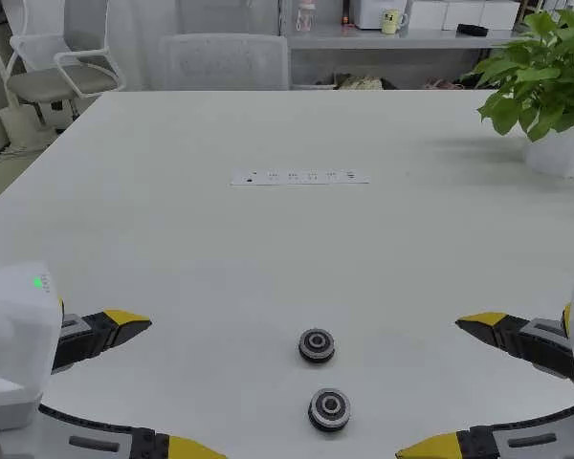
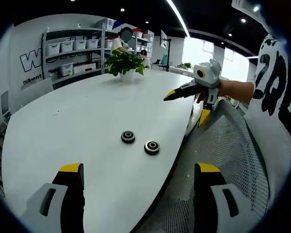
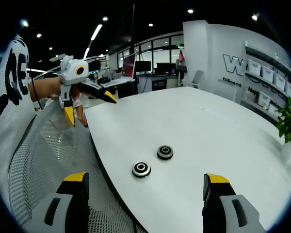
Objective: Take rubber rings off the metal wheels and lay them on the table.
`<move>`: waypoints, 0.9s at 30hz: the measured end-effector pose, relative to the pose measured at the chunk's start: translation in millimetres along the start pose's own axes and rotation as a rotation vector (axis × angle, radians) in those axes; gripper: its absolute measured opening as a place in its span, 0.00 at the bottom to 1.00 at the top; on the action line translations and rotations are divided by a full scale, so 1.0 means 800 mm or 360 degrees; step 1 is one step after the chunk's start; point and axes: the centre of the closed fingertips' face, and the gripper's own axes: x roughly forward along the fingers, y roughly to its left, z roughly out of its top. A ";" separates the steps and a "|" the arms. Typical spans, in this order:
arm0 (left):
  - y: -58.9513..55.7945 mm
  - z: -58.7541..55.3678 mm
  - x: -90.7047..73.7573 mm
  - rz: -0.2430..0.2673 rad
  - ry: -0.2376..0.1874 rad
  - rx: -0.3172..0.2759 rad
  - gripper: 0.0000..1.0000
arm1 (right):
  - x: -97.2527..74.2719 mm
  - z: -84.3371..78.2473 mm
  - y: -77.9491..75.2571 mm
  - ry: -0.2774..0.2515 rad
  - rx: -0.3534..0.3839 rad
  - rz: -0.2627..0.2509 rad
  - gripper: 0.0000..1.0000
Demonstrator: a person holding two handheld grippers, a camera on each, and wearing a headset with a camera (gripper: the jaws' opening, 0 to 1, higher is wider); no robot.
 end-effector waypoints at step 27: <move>-0.004 -0.006 -0.002 0.0000 0.0007 -0.0003 0.94 | 0.005 -0.001 0.007 -0.0015 -0.0013 0.0025 0.98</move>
